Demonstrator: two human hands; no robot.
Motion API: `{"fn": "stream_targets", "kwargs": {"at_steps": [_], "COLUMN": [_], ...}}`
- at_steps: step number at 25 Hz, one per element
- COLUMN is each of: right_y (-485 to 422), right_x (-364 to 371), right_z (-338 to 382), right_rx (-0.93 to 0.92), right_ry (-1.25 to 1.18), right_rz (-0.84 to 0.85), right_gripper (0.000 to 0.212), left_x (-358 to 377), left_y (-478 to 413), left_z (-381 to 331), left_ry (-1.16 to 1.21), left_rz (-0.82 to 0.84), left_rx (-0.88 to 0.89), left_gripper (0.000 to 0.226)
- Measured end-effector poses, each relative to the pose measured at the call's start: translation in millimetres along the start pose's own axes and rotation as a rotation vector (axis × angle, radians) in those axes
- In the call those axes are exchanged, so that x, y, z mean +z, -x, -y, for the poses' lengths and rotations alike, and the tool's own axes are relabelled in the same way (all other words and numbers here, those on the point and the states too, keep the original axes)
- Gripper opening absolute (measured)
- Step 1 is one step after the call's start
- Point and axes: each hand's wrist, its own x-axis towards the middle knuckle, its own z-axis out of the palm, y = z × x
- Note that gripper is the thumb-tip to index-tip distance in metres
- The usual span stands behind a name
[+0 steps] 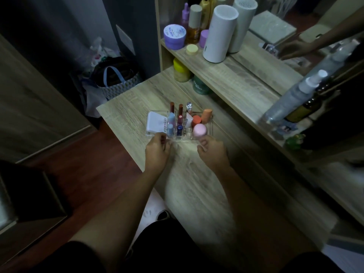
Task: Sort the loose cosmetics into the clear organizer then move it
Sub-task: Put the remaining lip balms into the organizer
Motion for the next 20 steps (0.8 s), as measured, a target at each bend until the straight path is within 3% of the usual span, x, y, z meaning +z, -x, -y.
{"fn": "stream_targets", "kwargs": {"at_steps": [4,6,8,10,12,16,20], "right_y": [15,19,21,22,15,-1,-12], "right_x": [-13,-12,-10,-12,-13,-11,2], "right_z": [-20,-29,-33,-25,-10,16,24], "right_rx": [0.103,0.114,0.135,0.234,0.241,0.131,0.087], "right_ry": [0.201,0.267,0.074,-0.32,-0.545,-0.613,-0.616], "right_rz": [0.317,0.373,0.296,0.234,0.189,0.023,-0.077], "right_gripper": [0.05,0.042,0.03,0.032,0.038,0.041,0.04], "left_x": [3,2,1,2,4,12,20], "left_y": [15,20,25,28,28,24,26], "left_z": [7,13,20,26,31,42,56], "left_ry": [-0.068,-0.117,-0.188,-0.244,-0.298,-0.493,-0.627], "left_rz": [0.048,0.07,0.136,0.202,0.29,0.513,0.582], "left_rx": [0.049,0.076,0.115,0.163,0.263,0.501,0.521], "left_gripper": [0.014,0.014,0.017,0.02,0.025,0.053,0.058]}}
